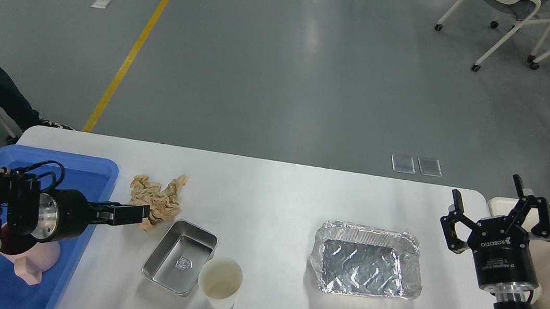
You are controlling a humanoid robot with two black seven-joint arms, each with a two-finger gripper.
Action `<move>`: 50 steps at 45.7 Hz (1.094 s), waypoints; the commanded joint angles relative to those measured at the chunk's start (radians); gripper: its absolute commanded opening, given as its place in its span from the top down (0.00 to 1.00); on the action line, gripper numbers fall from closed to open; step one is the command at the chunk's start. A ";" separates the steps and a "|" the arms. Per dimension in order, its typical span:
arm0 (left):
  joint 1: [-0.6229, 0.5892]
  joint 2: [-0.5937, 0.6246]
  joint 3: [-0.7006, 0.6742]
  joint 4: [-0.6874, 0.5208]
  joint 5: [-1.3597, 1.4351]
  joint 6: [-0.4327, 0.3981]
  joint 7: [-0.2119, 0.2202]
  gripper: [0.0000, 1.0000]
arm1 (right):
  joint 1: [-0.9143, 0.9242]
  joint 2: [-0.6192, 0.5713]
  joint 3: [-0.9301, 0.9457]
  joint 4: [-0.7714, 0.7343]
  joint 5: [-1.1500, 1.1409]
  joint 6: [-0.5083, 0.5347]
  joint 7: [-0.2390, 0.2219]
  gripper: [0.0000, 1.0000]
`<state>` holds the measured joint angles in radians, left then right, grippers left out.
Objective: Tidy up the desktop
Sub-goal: 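Reach the left gripper to the small steel tray and grasp its edge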
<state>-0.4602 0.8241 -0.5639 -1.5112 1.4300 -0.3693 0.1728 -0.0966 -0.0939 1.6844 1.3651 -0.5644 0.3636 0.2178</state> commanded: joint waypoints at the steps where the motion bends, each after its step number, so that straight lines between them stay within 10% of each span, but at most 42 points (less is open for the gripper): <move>1: 0.002 -0.025 0.032 0.032 0.033 0.003 0.001 0.04 | 0.000 -0.001 0.001 0.000 0.001 0.000 0.000 0.00; 25: 0.017 -0.197 0.044 0.140 0.161 0.007 0.002 0.10 | -0.002 -0.003 0.009 0.000 0.000 0.000 0.000 0.00; 50: 0.023 -0.243 0.090 0.192 0.244 0.015 0.042 0.43 | -0.002 -0.006 0.012 0.002 0.001 0.000 0.000 0.00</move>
<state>-0.4392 0.5801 -0.4743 -1.3300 1.6736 -0.3548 0.2052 -0.0982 -0.0990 1.6965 1.3669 -0.5632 0.3636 0.2178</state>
